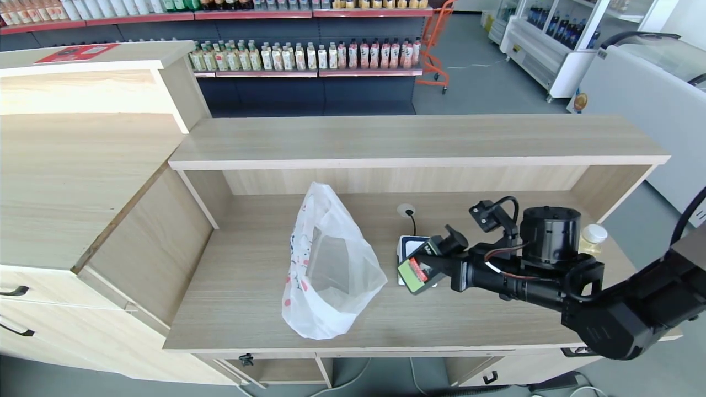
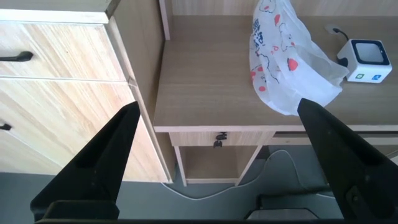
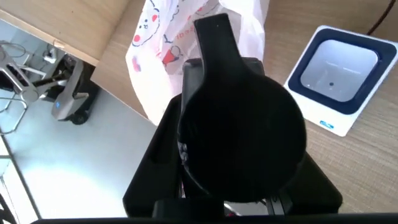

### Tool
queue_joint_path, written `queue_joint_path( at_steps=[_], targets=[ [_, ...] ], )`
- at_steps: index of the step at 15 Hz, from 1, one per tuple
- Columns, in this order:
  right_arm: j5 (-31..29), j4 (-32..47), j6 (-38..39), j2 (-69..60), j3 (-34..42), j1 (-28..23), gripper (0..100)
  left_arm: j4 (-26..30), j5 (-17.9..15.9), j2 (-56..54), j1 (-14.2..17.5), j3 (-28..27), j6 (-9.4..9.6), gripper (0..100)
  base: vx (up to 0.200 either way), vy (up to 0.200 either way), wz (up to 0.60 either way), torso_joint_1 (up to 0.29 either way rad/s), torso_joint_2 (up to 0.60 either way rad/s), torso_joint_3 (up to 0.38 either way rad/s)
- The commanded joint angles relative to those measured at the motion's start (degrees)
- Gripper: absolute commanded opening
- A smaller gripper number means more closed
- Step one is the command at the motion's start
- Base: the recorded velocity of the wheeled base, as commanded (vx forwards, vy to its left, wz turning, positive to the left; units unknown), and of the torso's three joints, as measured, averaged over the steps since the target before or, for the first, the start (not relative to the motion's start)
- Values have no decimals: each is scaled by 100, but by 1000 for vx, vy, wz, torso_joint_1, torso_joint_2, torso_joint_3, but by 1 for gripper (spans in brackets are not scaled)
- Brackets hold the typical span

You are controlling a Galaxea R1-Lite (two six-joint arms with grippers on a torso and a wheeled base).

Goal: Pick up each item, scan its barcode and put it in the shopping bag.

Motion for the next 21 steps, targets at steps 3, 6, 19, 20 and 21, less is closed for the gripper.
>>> queue_joint_path(
  at_steps=[3,6,19,20,21],
  targets=[
    [12,31,-979,1379,-1110,313,0,-1,1,-2,0,1,0,100,0,0,0,0,0,0],
    [-5,31,-1700,2153,-2025,595,0,-1,1,-2,0,1,0,100,0,0,0,0,0,0],
    [12,40,-2974,3568,-3835,911,100,-1,1,-2,0,1,0,100,0,0,0,0,0,0],
    [12,49,-2798,3480,-3809,902,100,-1,1,-2,0,1,0,100,0,0,0,0,0,0],
    [12,110,-2429,3295,-3782,894,100,-1,1,-2,0,1,0,100,0,0,0,0,0,0]
  ],
)
